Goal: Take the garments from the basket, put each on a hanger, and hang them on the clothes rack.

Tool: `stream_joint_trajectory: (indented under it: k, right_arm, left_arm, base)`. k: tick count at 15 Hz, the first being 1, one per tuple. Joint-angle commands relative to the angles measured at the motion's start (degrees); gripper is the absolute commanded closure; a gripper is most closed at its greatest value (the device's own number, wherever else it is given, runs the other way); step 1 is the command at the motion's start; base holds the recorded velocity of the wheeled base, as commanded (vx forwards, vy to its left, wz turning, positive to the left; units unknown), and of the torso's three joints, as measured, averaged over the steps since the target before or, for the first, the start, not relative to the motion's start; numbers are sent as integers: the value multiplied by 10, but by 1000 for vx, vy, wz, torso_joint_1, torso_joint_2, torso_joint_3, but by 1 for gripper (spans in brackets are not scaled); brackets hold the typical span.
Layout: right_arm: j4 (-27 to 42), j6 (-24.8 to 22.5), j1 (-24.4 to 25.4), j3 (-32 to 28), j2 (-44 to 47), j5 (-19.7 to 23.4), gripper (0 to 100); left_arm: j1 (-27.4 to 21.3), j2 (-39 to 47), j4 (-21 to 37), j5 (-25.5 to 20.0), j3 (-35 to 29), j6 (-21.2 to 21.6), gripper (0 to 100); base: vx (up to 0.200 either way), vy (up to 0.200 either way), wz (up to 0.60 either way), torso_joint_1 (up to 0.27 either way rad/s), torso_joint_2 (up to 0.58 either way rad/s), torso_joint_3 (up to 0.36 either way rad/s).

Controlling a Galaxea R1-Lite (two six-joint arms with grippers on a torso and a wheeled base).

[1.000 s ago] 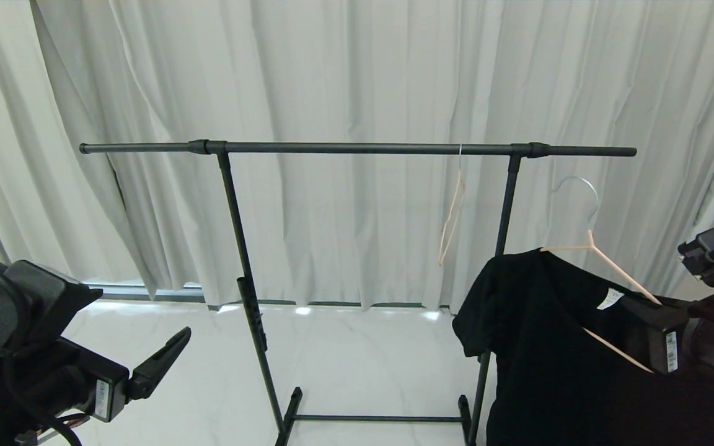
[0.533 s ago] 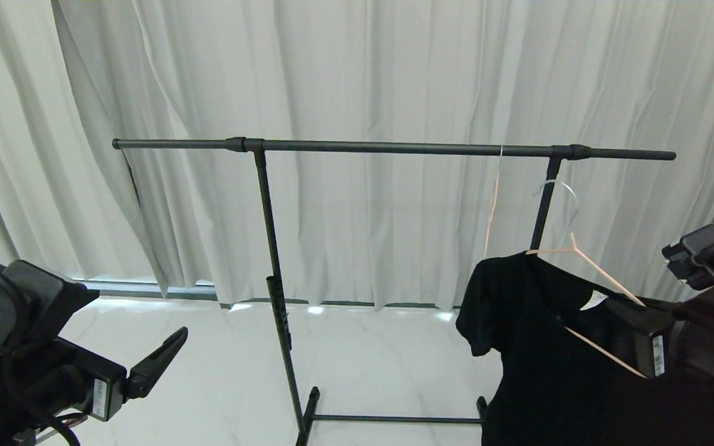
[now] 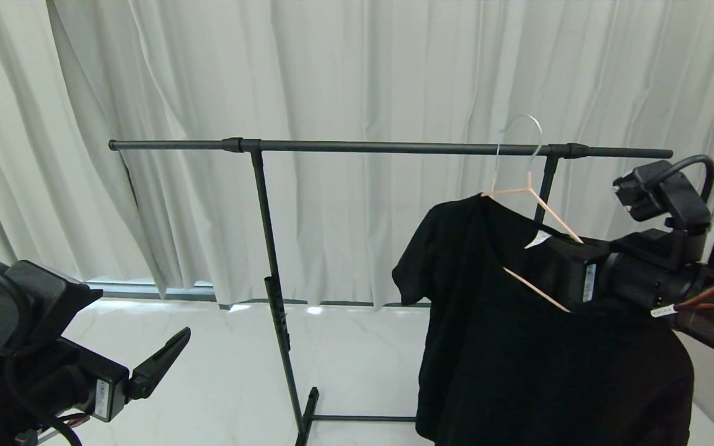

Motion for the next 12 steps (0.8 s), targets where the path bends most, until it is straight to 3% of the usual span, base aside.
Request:
stream_joint_trajectory:
  k: [1,2,12]
  right_arm:
    - [-2,0,1,-36,47,-1,100]
    - [-2,0,2,-51,57,-1,100]
    - [-2,21,46,-66,66,-3,100]
  left_arm:
    - [0,-3,0,0,0,0,0]
    - [0,-3,0,0,0,0,0]
    - [-15,-4,0,0,2,1,0]
  base:
    - [0,0,0,0,0,0]
    - [0,0,0,0,0,0]
    - [200,0,0,2,-1,3]
